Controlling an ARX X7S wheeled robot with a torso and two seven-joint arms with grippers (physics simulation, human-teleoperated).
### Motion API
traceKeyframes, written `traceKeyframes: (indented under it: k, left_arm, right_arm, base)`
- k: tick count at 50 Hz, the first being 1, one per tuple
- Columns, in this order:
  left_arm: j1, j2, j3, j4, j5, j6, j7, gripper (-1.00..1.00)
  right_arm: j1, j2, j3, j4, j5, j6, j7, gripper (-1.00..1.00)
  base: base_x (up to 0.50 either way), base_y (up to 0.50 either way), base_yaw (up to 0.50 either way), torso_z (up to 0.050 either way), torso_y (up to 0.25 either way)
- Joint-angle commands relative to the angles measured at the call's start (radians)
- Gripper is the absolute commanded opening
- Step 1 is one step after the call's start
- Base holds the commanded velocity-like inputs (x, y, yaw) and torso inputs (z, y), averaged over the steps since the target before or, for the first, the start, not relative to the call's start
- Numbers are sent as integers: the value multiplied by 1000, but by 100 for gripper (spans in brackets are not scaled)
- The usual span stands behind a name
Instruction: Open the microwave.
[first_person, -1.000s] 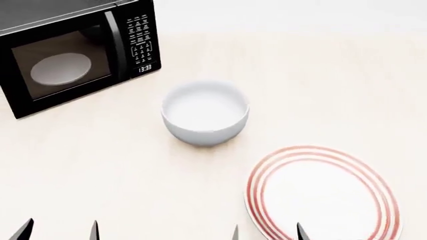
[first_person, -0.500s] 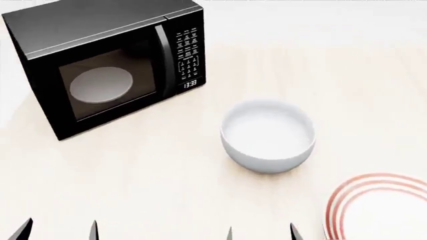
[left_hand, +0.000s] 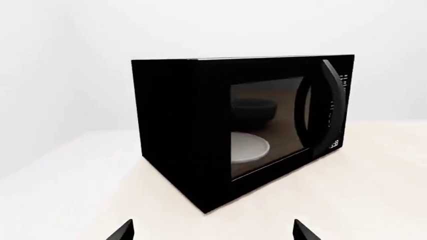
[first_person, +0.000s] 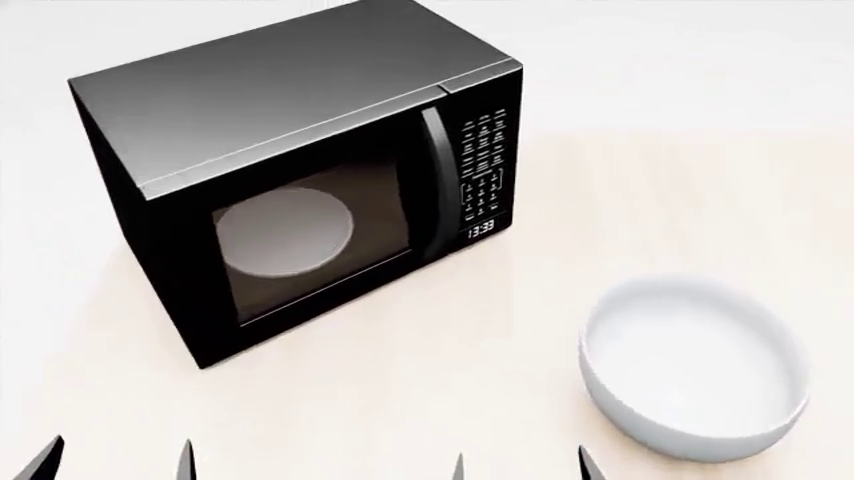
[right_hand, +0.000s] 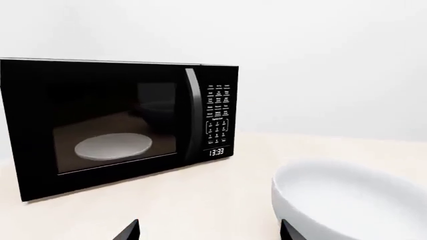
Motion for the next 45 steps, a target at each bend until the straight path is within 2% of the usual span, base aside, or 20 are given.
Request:
traceKeyframes:
  k: [1,18,32,45]
  left_arm:
    - [0,-9,9,2,-9,1,-7,100]
    - [-3,-20,18,0,-16,1,-22,100]
    - [-10,-26,25,-1,-14,3,-39,100]
    - [-10,-36,40,-2,-7,4,-47,100]
  right_arm:
    - [3,8,-5,7,17,-11,4,100]
    - [8,17,-17,25,35,-22,9,100]
    - [13,21,-30,29,37,-26,20,100]
    - [11,28,-39,18,35,-24,34,100]
  base:
    - [480,320,0,0,0]
    - [498,272,0,0,0]
    - [500,18,0,0,0]
    - [0,0,0,0,-61]
